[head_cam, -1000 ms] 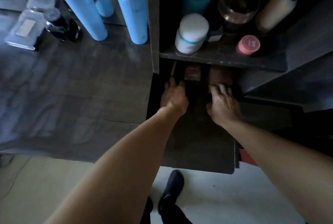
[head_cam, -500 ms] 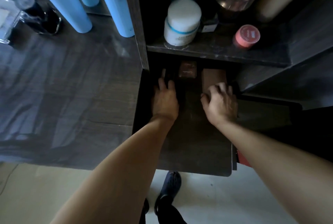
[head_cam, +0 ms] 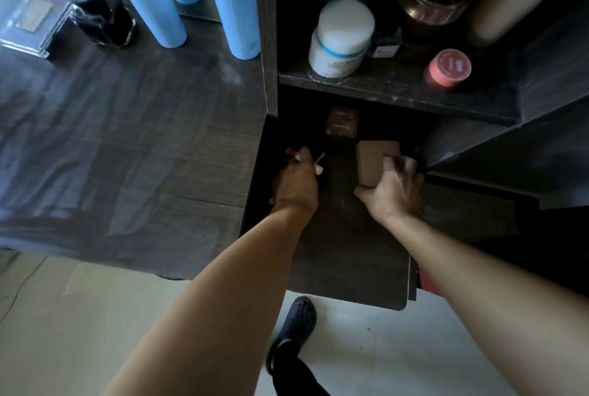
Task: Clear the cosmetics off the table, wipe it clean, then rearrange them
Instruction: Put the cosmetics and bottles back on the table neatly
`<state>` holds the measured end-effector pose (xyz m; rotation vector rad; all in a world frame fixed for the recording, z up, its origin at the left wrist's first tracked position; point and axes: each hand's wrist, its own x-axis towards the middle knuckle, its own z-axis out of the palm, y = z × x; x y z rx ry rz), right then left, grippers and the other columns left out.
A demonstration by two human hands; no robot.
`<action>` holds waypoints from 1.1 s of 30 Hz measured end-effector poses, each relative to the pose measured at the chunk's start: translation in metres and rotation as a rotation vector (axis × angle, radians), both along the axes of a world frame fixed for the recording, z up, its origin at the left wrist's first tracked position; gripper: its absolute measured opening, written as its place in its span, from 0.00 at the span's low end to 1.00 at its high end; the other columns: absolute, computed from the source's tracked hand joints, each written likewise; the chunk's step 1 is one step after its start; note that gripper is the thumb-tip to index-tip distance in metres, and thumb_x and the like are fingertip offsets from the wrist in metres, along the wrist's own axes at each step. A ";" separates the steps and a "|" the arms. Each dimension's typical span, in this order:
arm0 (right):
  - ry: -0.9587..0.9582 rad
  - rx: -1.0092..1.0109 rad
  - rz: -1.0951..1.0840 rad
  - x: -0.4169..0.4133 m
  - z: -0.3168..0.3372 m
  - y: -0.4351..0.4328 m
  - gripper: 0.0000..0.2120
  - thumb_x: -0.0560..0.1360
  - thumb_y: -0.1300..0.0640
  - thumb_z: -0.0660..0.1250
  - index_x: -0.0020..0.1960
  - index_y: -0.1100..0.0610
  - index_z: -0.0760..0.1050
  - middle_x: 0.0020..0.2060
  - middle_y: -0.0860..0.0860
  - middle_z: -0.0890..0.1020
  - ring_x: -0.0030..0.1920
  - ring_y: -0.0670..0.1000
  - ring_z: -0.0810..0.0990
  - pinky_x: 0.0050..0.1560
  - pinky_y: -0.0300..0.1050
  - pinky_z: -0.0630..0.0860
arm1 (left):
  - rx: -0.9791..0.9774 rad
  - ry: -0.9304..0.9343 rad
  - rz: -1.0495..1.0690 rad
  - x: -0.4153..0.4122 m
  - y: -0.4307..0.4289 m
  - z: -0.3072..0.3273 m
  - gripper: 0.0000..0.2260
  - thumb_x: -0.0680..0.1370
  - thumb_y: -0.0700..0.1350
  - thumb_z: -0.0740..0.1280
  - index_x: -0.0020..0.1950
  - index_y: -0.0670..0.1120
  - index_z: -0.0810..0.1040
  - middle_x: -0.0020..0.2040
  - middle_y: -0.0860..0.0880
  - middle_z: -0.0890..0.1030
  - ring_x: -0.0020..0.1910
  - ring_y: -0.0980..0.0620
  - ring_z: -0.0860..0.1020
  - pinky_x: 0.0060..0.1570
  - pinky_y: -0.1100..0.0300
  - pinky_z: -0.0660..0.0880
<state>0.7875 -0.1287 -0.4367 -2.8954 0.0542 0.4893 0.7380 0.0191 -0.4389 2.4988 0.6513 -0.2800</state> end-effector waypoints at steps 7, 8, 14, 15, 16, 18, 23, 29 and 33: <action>0.147 0.206 -0.222 -0.021 -0.005 -0.006 0.54 0.50 0.36 0.73 0.69 0.45 0.51 0.62 0.59 0.71 0.61 0.64 0.71 0.56 0.62 0.73 | -0.051 0.026 0.004 -0.036 -0.004 0.021 0.15 0.78 0.39 0.59 0.65 0.45 0.65 0.59 0.41 0.76 0.55 0.39 0.77 0.48 0.51 0.72; 0.156 0.233 -0.244 -0.021 -0.010 -0.010 0.54 0.46 0.33 0.69 0.67 0.44 0.51 0.60 0.58 0.72 0.59 0.64 0.72 0.54 0.63 0.75 | -0.051 0.017 -0.004 -0.040 -0.005 0.028 0.14 0.77 0.40 0.61 0.63 0.45 0.65 0.58 0.42 0.76 0.54 0.39 0.77 0.44 0.52 0.71; 0.166 0.337 -0.191 -0.036 0.046 -0.012 0.45 0.54 0.35 0.73 0.66 0.40 0.57 0.57 0.56 0.74 0.52 0.61 0.78 0.46 0.59 0.79 | -0.142 -0.127 0.004 -0.065 -0.011 0.106 0.13 0.75 0.42 0.63 0.58 0.44 0.66 0.51 0.42 0.79 0.50 0.37 0.77 0.40 0.51 0.68; 0.157 0.350 -0.177 -0.041 0.067 -0.006 0.45 0.56 0.36 0.73 0.67 0.38 0.55 0.58 0.55 0.73 0.52 0.61 0.78 0.45 0.55 0.78 | -0.152 -0.144 0.017 -0.069 -0.007 0.119 0.12 0.75 0.42 0.63 0.57 0.45 0.67 0.50 0.42 0.79 0.50 0.37 0.77 0.41 0.50 0.69; 0.164 0.335 -0.145 -0.046 0.085 0.000 0.43 0.59 0.38 0.73 0.68 0.39 0.55 0.59 0.55 0.73 0.52 0.61 0.77 0.45 0.50 0.76 | -0.158 -0.159 0.033 -0.074 -0.001 0.132 0.12 0.75 0.42 0.63 0.57 0.45 0.67 0.50 0.42 0.79 0.50 0.36 0.77 0.42 0.49 0.70; 0.147 0.284 -0.066 -0.056 0.116 0.013 0.40 0.64 0.41 0.72 0.70 0.43 0.56 0.61 0.55 0.70 0.55 0.60 0.76 0.45 0.46 0.71 | -0.157 -0.181 0.077 -0.083 0.017 0.154 0.12 0.74 0.42 0.63 0.56 0.46 0.68 0.49 0.42 0.80 0.49 0.36 0.77 0.44 0.48 0.73; 0.072 0.334 0.121 -0.085 0.174 0.049 0.40 0.63 0.42 0.72 0.70 0.42 0.57 0.60 0.52 0.69 0.55 0.58 0.75 0.49 0.49 0.75 | -0.053 -0.179 0.225 -0.111 0.088 0.196 0.10 0.76 0.45 0.62 0.56 0.47 0.69 0.47 0.42 0.79 0.49 0.37 0.77 0.45 0.49 0.73; 0.093 0.356 0.396 -0.115 0.213 0.114 0.43 0.61 0.40 0.71 0.71 0.42 0.56 0.62 0.47 0.66 0.57 0.53 0.75 0.53 0.49 0.76 | 0.009 -0.177 0.391 -0.144 0.172 0.234 0.08 0.77 0.45 0.62 0.54 0.46 0.69 0.49 0.42 0.79 0.50 0.37 0.77 0.43 0.50 0.71; 0.073 0.369 0.521 -0.119 0.230 0.176 0.42 0.61 0.40 0.71 0.71 0.43 0.57 0.61 0.47 0.66 0.60 0.53 0.73 0.55 0.47 0.73 | -0.003 -0.167 0.484 -0.170 0.224 0.250 0.10 0.76 0.44 0.62 0.57 0.48 0.70 0.52 0.45 0.79 0.52 0.39 0.76 0.44 0.54 0.70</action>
